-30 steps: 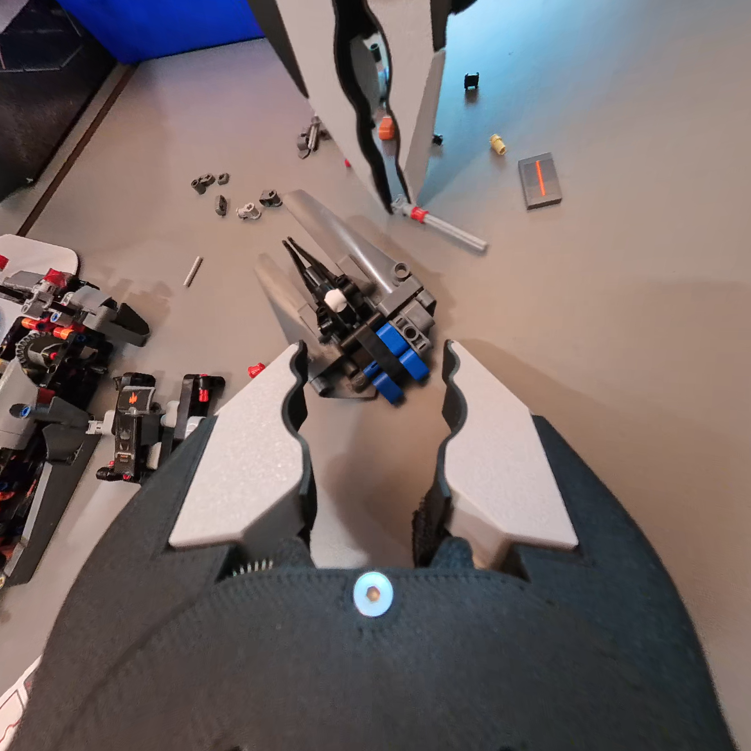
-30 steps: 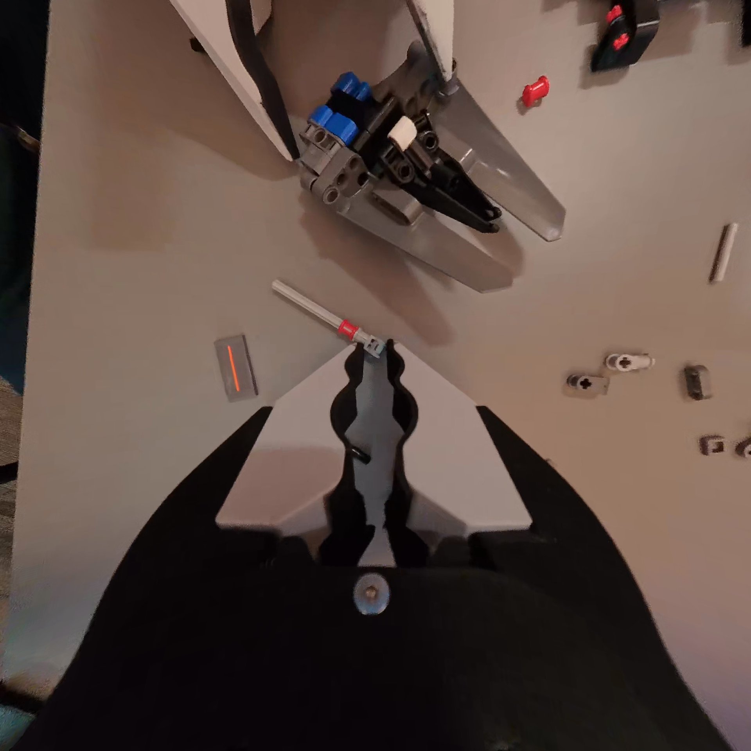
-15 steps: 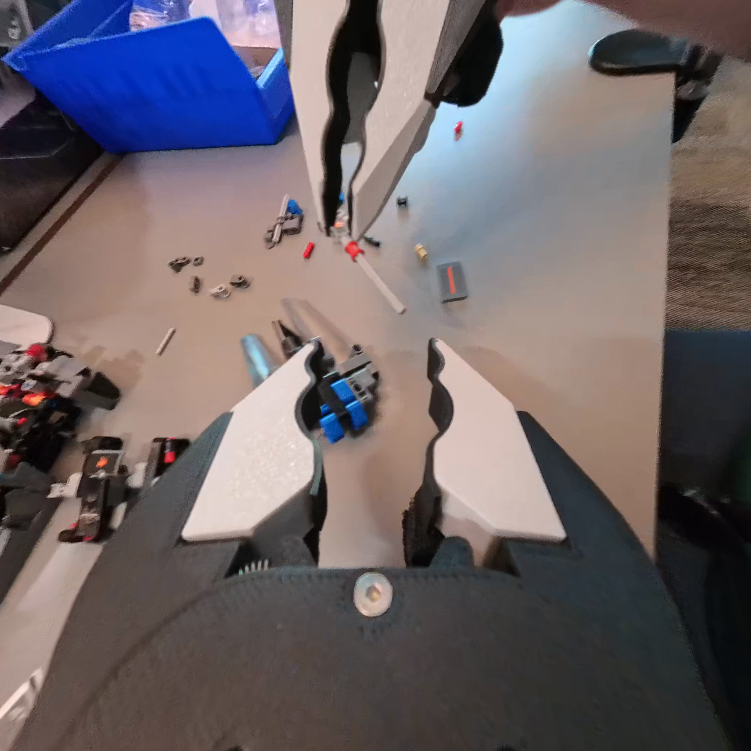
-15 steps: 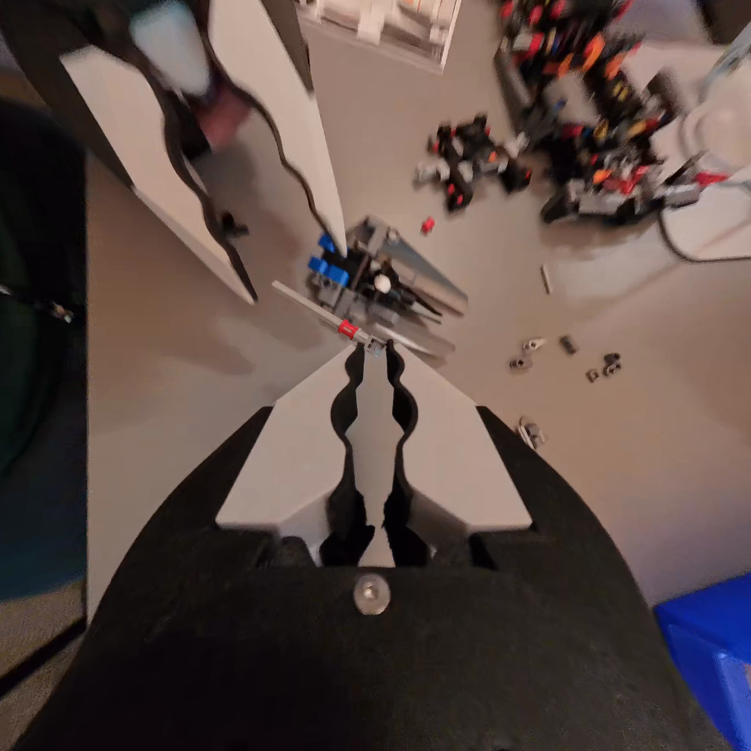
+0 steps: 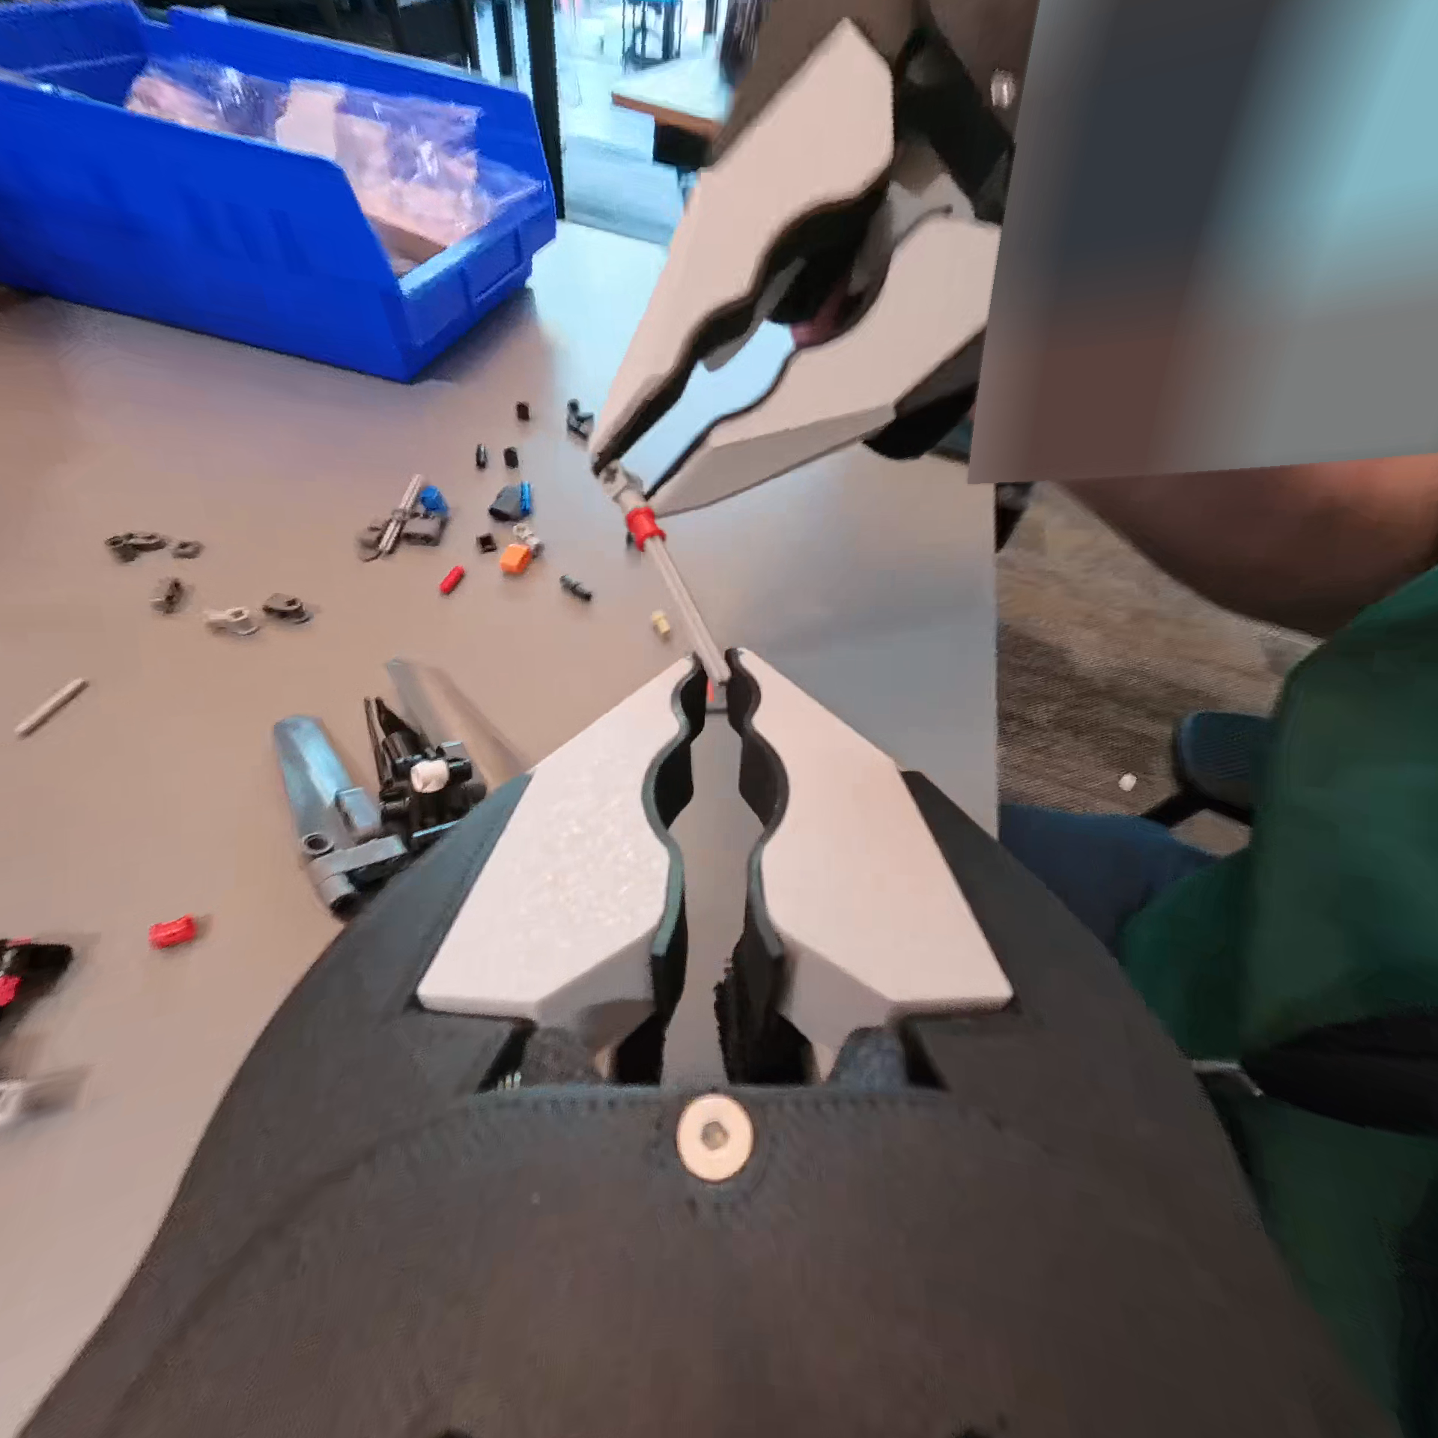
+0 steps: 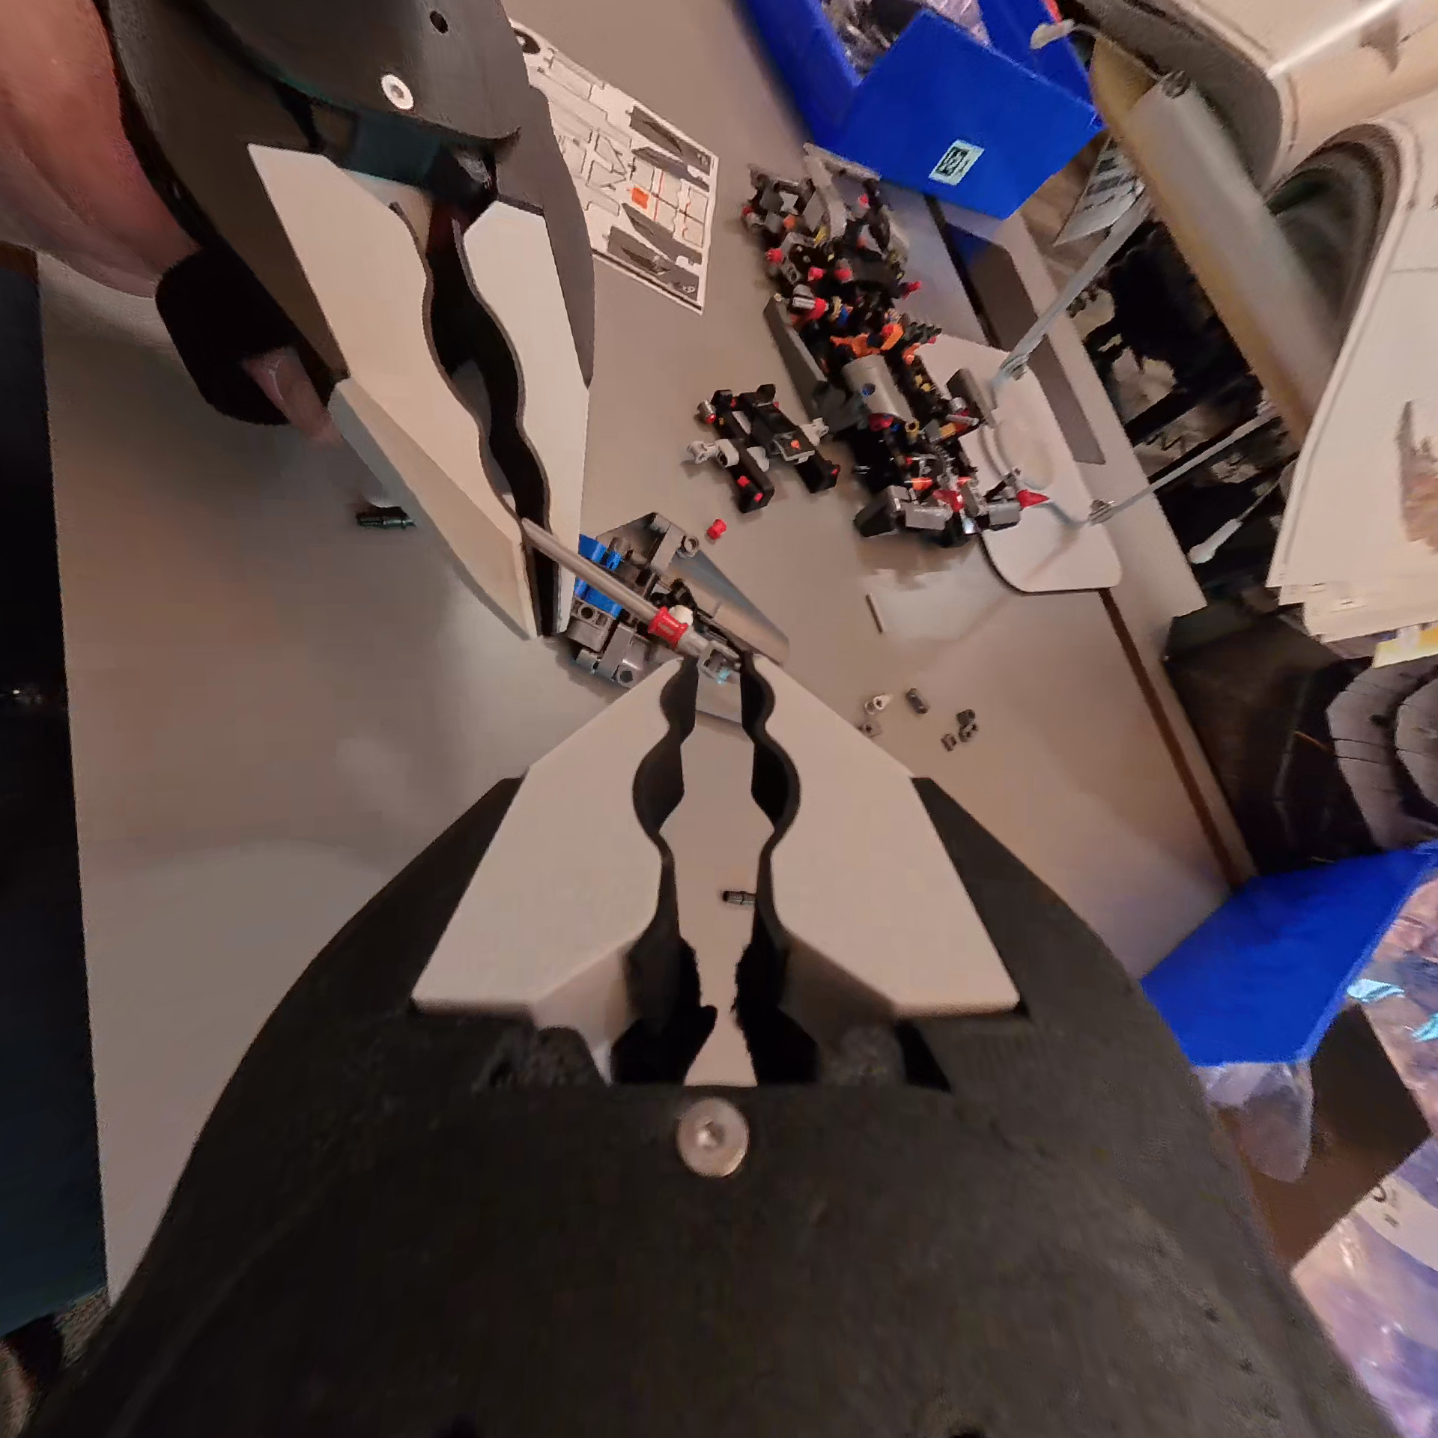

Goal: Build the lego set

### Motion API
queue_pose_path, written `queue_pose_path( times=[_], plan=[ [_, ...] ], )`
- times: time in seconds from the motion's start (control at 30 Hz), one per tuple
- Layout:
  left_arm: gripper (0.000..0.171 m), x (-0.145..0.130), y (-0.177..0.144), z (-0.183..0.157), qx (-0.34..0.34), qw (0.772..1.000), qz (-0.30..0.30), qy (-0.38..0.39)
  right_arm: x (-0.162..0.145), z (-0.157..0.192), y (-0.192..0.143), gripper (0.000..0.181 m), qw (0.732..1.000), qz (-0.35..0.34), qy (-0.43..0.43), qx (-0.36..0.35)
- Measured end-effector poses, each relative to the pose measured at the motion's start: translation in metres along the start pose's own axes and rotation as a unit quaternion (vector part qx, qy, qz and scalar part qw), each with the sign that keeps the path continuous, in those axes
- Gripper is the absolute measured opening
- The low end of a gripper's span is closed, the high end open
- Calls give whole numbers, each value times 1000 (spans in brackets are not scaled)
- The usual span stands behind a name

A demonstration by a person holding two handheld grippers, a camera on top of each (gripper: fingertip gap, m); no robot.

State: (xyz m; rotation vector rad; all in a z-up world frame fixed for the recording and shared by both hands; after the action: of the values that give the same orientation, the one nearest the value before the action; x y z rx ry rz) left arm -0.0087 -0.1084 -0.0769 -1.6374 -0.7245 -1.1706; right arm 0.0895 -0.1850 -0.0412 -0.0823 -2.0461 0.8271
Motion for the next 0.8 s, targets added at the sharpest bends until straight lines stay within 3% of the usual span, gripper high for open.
queue_pose_path(
  times=[0.17,0.3,0.43,0.53,0.67,0.8],
  plan=[
    [3,5,-1,1,-24,999,-22,-34,1,4,-8,9,999,-5,-18,-32],
    [25,8,1,-2,-44,996,-37,-66,-1,6,-10,9,998,1,-26,-50],
    [9,9,4,-5,-55,995,-36,-74,0,10,-12,9,998,-1,-35,-61],
    [6,8,4,-4,-51,996,-35,-68,-1,11,-14,9,998,-10,-30,-61],
    [2,10,2,-1,-30,999,-21,-17,-1,8,-21,24,999,-38,17,-30],
    [2,15,-1,-2,8,996,9,94,-3,6,-22,24,999,-38,37,5]
  ],
)
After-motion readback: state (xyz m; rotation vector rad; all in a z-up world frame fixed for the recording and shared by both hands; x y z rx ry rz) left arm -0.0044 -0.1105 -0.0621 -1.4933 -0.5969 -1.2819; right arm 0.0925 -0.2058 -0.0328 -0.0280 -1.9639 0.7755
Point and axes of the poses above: each gripper's, where its closed fingertips meet, y out along the fingers, x out of its top, z = x × y across the jaws, the point moved 7 cm from there along -y, back along the fingers, and after that the axes turned 9 degrees about x, right-handed, at the moved point
